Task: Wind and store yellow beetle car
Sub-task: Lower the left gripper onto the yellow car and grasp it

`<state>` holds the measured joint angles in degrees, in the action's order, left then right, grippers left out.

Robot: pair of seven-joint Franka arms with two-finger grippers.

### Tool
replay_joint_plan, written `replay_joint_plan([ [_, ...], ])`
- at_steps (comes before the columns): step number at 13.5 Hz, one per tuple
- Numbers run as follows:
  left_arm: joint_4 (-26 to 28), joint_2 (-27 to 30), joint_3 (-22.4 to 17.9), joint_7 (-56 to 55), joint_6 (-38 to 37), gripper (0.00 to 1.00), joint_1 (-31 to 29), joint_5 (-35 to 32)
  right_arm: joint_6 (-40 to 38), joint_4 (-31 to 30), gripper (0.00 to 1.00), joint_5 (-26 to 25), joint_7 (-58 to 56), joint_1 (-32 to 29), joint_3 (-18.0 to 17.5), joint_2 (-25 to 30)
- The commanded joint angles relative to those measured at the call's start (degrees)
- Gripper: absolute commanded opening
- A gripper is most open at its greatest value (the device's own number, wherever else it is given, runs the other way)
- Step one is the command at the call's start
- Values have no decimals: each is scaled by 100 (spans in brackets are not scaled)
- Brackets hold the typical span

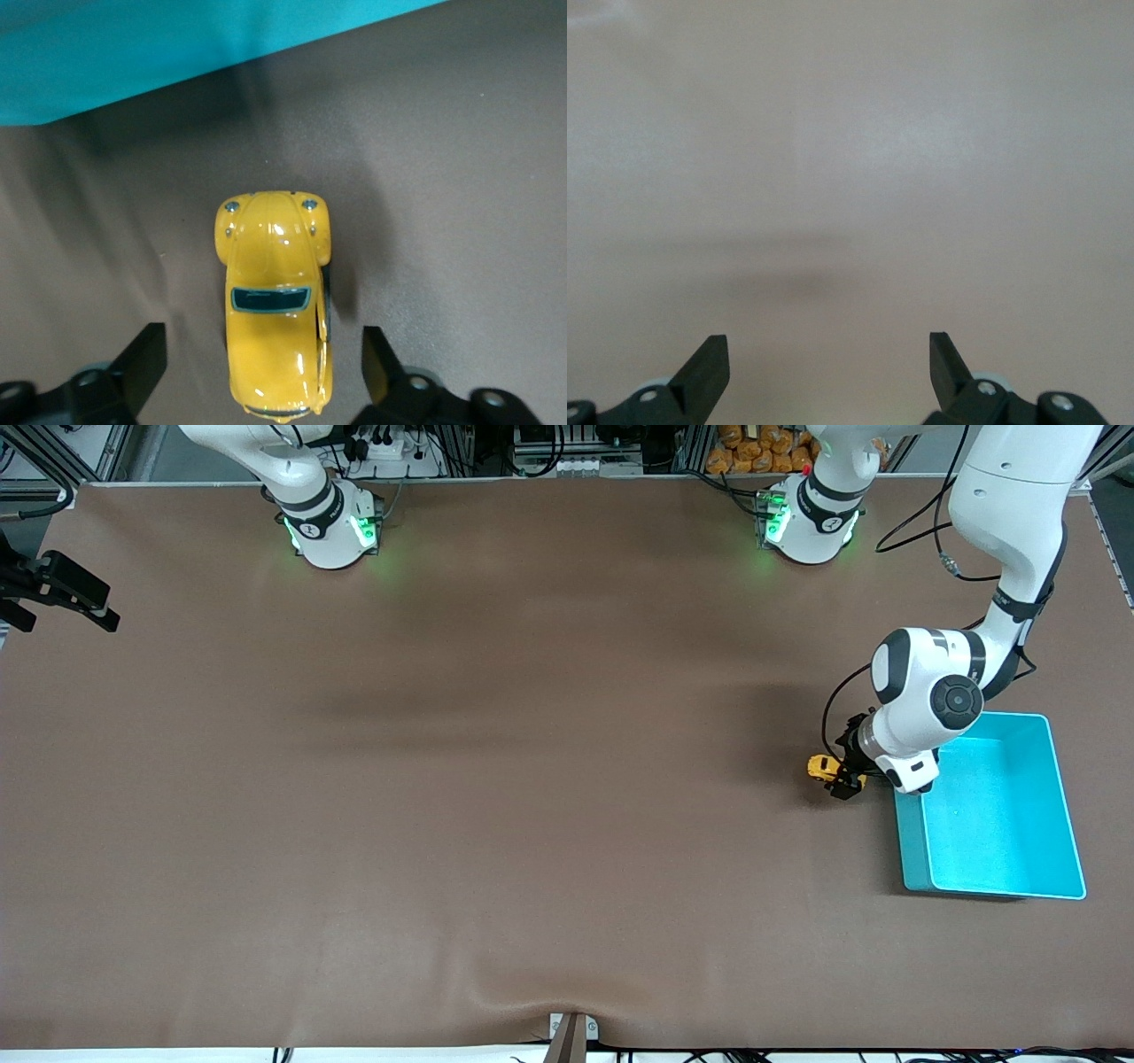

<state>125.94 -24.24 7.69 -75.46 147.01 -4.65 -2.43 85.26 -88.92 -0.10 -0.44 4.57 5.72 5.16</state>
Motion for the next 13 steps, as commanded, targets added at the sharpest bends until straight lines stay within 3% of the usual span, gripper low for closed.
replay_joint_plan([
  [1,-43,-20,-13,-283,82,0,-27,23,-97,58,100,-78,-35,114,79,-15],
  [5,-61,15,-13,-390,82,0,34,-21,-106,50,100,-78,-35,105,79,-24],
  [9,-210,480,179,-224,-233,0,43,-47,-106,50,100,-78,-9,105,79,-33],
  [13,-1297,929,233,372,-1935,0,17,-47,-97,50,100,-78,0,114,79,-33],
])
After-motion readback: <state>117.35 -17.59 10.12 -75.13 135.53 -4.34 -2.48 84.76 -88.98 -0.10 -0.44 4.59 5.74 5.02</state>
